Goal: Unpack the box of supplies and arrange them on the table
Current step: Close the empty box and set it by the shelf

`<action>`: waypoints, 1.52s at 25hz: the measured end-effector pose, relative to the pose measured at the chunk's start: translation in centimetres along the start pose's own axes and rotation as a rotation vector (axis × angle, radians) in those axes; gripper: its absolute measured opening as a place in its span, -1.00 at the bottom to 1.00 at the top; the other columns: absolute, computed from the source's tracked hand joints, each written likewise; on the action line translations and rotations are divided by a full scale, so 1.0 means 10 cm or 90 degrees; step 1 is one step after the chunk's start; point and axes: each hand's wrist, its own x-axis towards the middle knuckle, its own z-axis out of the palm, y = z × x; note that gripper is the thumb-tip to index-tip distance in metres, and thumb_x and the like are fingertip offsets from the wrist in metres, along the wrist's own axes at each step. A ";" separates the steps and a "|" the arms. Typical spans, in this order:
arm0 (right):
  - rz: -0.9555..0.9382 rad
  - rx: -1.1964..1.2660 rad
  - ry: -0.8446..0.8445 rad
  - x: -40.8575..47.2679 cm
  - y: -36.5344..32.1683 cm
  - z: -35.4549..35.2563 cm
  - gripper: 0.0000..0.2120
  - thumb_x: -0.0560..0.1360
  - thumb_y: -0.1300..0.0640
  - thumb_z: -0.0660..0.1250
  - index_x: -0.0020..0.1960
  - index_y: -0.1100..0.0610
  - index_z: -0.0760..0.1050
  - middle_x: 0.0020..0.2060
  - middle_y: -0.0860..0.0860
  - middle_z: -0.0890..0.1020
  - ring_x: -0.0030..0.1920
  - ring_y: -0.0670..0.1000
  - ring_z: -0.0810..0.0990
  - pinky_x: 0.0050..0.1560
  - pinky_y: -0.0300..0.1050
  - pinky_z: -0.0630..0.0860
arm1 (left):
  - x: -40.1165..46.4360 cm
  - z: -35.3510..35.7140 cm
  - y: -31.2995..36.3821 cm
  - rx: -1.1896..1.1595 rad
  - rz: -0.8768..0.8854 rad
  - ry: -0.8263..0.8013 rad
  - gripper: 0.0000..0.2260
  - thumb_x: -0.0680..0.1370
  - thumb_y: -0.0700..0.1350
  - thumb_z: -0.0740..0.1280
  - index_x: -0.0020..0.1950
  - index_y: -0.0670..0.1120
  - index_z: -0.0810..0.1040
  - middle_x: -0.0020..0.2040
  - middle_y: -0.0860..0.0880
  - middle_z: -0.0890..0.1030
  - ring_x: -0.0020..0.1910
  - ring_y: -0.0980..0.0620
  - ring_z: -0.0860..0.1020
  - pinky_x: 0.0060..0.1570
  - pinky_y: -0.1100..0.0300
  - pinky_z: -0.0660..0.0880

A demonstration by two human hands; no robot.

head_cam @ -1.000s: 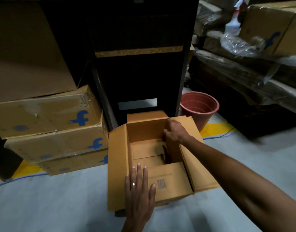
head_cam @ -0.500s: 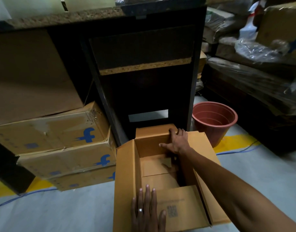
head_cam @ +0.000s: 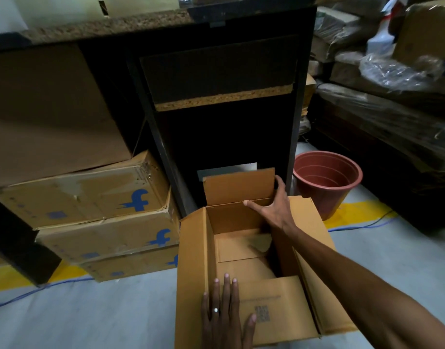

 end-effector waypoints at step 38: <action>-0.164 -0.671 -0.359 -0.89 0.42 -0.65 0.00 0.28 -0.58 -0.45 0.59 -0.07 -0.33 0.60 0.10 -0.23 0.60 0.12 -0.23 0.57 0.10 -0.10 | -0.15 -0.54 -0.78 -0.434 -0.403 -0.177 -0.11 0.42 0.49 -0.01 0.60 0.10 -0.23 0.58 -0.04 0.21 0.51 -0.14 0.27 0.49 -0.21 0.06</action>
